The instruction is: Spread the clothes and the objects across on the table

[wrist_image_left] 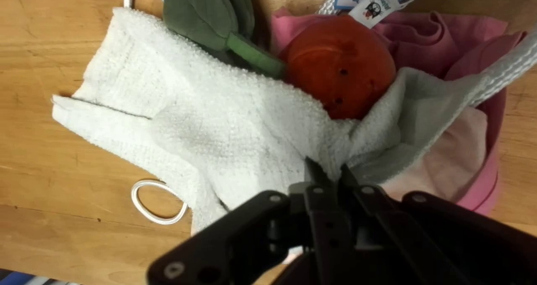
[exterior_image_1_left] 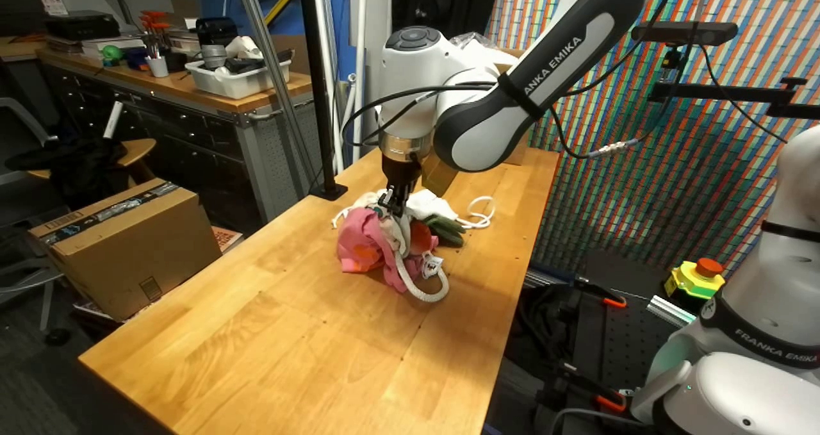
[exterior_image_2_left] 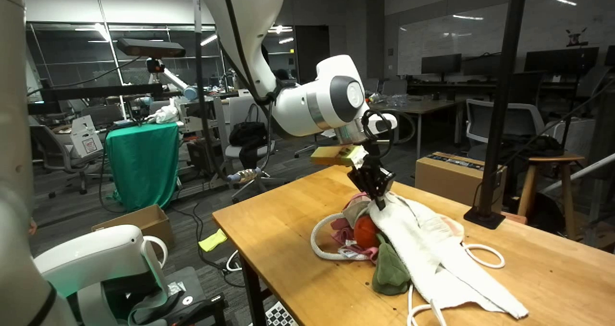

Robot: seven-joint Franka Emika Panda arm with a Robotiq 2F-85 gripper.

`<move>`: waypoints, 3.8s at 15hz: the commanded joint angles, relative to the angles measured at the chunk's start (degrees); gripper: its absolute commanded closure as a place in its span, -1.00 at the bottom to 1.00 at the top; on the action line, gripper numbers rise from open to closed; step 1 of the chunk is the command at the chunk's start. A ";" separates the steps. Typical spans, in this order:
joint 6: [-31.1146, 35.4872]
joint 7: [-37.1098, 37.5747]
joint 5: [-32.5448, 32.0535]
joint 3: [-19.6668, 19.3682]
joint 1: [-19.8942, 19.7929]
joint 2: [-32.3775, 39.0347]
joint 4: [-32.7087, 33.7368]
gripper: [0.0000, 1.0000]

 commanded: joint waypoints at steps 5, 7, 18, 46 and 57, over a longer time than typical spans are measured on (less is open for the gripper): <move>-12.36 -0.75 0.56 1.86 1.58 -5.27 0.67 0.90; -14.02 0.65 -0.52 2.55 1.80 -7.05 1.17 0.90; -20.74 9.62 -5.70 8.38 1.50 -16.28 5.13 0.91; -45.70 7.20 -6.13 25.16 8.62 -9.75 31.10 0.91; -33.25 8.75 -7.89 17.68 17.64 8.80 45.50 0.91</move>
